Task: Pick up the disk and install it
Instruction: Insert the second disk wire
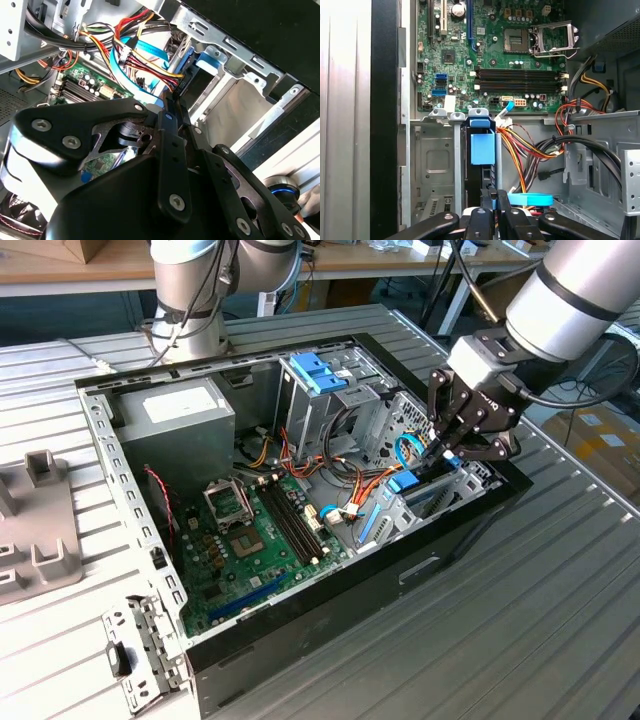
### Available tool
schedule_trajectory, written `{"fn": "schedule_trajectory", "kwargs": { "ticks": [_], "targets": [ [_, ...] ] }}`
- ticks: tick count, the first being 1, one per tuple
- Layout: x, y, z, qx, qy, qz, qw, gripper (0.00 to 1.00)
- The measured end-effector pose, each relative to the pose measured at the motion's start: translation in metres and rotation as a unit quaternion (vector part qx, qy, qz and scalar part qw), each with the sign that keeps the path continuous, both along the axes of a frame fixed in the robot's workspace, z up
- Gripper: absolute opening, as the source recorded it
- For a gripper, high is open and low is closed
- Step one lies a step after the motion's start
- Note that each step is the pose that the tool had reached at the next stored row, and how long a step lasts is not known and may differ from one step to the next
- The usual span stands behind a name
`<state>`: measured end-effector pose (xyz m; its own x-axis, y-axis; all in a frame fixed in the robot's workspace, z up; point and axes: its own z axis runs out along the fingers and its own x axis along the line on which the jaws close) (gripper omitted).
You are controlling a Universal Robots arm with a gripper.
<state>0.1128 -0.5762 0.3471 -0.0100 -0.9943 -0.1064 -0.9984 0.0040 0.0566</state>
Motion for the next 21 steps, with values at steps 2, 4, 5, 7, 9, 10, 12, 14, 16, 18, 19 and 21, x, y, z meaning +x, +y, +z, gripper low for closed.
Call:
{"fn": "schedule_trajectory", "kwargs": {
  "ticks": [2, 4, 5, 7, 9, 10, 12, 14, 16, 18, 19, 21],
  "targets": [
    [0.0000, 0.0000, -0.0015, -0.0001, 0.0000, 0.000, 1.00000, 0.16],
    [0.0000, 0.0000, -0.0028, 0.0000, 0.0000, 0.000, 1.00000, 0.16],
    [0.0000, 0.0000, -0.0031, 0.0000, 0.0000, 0.000, 1.00000, 0.16],
    [0.0000, 0.0000, -0.0034, -0.0001, 0.0000, 0.000, 1.00000, 0.16],
    [-0.0001, -0.0001, -0.0038, 0.0000, 0.0000, 0.000, 1.00000, 0.16],
    [-0.0002, -0.0001, -0.0040, 0.0000, 0.0000, 0.000, 1.00000, 0.16],
    [-0.0009, -0.0001, -0.0050, -0.0001, 0.0000, 0.000, 1.00000, 0.16],
    [-0.0009, -0.0002, -0.0051, -0.0001, 0.0000, 0.000, 1.00000, 0.16],
    [-0.0009, -0.0001, -0.0053, 0.0000, 0.0000, 0.000, 1.00000, 0.16],
    [-0.0009, -0.0001, -0.0054, 0.0000, 0.0000, 0.000, 1.00000, 0.16],
    [-0.0009, -0.0001, -0.0058, 0.0004, 0.0000, 0.000, 1.00000, 0.17],
    [-0.0010, -0.0001, -0.0059, 0.0004, 0.0000, 0.000, 1.00000, 0.23]
  ]
}}
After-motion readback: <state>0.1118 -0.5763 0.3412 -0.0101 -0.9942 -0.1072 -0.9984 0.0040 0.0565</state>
